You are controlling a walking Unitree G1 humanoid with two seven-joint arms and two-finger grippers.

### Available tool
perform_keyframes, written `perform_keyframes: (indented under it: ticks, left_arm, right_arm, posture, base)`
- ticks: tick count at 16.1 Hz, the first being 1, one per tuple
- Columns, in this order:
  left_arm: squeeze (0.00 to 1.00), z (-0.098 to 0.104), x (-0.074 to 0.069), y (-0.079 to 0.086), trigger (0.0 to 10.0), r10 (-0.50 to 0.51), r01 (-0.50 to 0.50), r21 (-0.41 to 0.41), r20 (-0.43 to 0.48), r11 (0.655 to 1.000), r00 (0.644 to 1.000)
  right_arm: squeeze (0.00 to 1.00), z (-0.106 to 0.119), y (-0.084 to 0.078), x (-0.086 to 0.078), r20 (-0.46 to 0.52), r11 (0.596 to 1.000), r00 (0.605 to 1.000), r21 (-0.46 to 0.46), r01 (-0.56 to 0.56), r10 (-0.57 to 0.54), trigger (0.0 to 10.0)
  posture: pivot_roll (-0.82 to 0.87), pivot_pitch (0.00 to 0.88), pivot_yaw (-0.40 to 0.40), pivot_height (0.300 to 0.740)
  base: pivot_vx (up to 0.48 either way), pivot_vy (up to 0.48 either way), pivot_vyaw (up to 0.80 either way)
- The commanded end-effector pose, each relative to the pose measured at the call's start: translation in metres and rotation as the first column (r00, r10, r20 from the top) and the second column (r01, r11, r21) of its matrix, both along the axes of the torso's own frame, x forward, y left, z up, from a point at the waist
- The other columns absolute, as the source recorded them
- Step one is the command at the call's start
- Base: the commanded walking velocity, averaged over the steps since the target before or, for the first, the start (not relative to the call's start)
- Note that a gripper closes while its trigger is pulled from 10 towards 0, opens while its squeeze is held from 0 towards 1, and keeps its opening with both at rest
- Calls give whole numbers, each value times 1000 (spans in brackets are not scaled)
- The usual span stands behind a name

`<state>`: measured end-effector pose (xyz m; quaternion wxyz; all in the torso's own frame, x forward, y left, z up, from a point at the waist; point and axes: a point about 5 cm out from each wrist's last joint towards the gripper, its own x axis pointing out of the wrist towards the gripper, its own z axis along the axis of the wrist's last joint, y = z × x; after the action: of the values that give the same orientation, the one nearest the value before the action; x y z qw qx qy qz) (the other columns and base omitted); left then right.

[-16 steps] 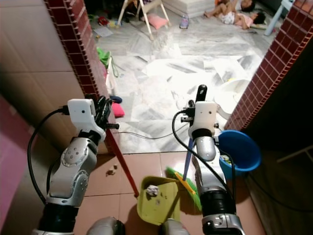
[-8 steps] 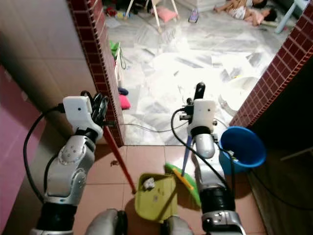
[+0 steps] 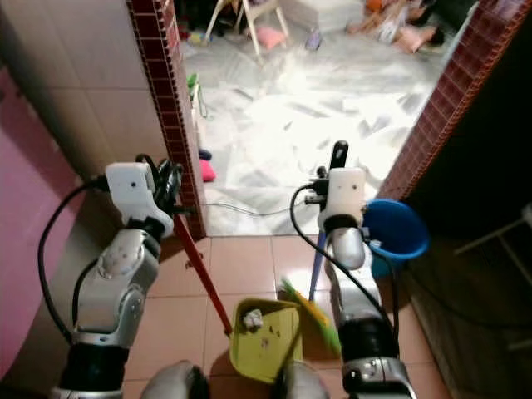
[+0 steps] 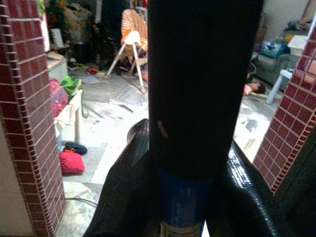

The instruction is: Sweep floor

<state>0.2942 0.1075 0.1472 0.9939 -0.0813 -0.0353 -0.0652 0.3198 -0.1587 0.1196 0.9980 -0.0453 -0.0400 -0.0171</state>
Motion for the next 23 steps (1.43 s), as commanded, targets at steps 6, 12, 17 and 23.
perform_keyframes:
  ticks: [6, 12, 17, 23]
  left_arm:
    - [0, 13, 1, -3, 10000, -3, 4, -25, 51, 1000, 999]
    - [0, 23, 11, 18, 10000, 76, -68, -95, 81, 993, 994]
    - [0, 45, 29, 38, 10000, 145, -131, -99, 156, 986, 977]
    - [0, 63, 40, 43, 10000, 175, -148, -133, 219, 980, 960]
  right_arm:
    - [0, 9, 0, 3, 36, 1000, 999, -31, -7, 8, 10000]
    - [0, 6, -10, 4, 9, 996, 999, -75, 41, -40, 10000]
    - [0, -5, -21, 0, -45, 985, 994, -147, 89, -96, 10000]
    - [0, -11, -19, -10, -58, 980, 996, -192, 51, -64, 10000]
  posture:
    - [-9, 32, 1, 740]
    - [-15, 28, -6, 740]
    - [-18, 19, -16, 740]
    - [-43, 21, -9, 740]
  base:
    - [0, 0, 0]
    - [0, 0, -352]
    - [0, 0, -800]
    - [0, 0, -228]
